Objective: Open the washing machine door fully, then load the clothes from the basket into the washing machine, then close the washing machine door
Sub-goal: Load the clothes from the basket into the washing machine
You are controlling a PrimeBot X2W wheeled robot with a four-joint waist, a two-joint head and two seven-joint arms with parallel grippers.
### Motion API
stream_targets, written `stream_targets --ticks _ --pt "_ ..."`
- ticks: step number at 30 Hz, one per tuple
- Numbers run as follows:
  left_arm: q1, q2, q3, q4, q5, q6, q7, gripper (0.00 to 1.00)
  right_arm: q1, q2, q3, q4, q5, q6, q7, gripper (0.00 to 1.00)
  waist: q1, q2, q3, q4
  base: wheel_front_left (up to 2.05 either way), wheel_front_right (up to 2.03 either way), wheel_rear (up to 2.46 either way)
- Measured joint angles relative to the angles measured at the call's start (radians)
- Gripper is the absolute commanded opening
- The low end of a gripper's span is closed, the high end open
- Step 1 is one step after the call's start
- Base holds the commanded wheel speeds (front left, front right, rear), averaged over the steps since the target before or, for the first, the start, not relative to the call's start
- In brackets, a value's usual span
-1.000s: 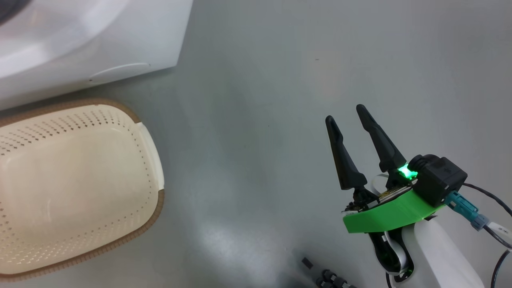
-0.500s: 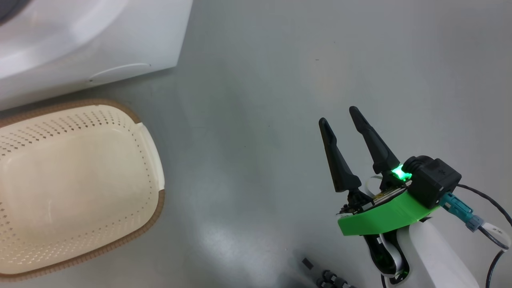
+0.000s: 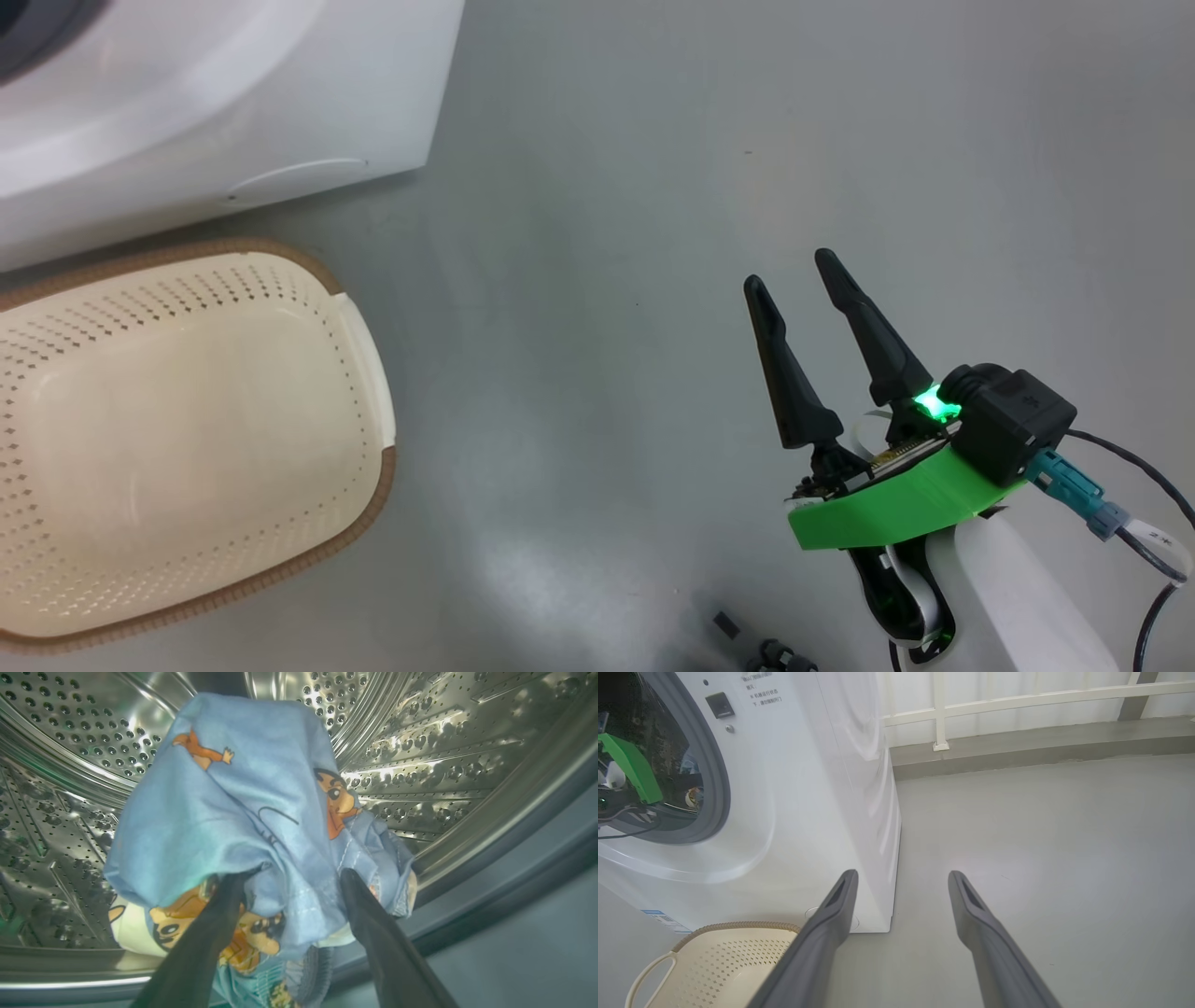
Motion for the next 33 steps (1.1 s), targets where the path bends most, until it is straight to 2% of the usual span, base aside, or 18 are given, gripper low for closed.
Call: stream_targets --ticks 5,19,22,28,33 --pt "0.002 -0.014 -0.007 0.014 -0.026 0.0 -0.005 1.0 0.0 0.0 -0.003 0.001 0.004 0.0 0.0 1.0 0.0 0.0 -0.012 0.004 0.0 0.0 0.0" --pt "0.092 -0.051 0.008 -0.005 -0.125 0.0 -0.112 1.0 0.0 -0.011 -0.03 0.006 -0.005 0.0 0.0 1.0 0.0 -0.0001 -0.064 0.034 0.0 0.0 0.0" --pt "0.115 -0.054 0.023 -0.046 -0.134 0.0 -0.114 1.0 0.001 -0.02 -0.031 0.006 -0.01 0.0 0.0 1.0 0.0 0.0 -0.073 0.04 0.0 0.0 0.0" --pt "0.221 -0.057 0.087 -0.238 -0.14 0.028 -0.116 1.0 0.001 -0.032 -0.035 0.006 -0.014 0.0 0.0 1.0 -0.0001 -0.0001 -0.099 0.061 0.0 0.0 0.0" --pt "0.323 -0.09 0.163 -0.364 -0.138 0.037 -0.116 1.0 0.001 -0.051 -0.038 0.008 -0.016 0.0 0.0 1.0 0.0 0.0 -0.123 0.077 0.0 0.0 0.0"
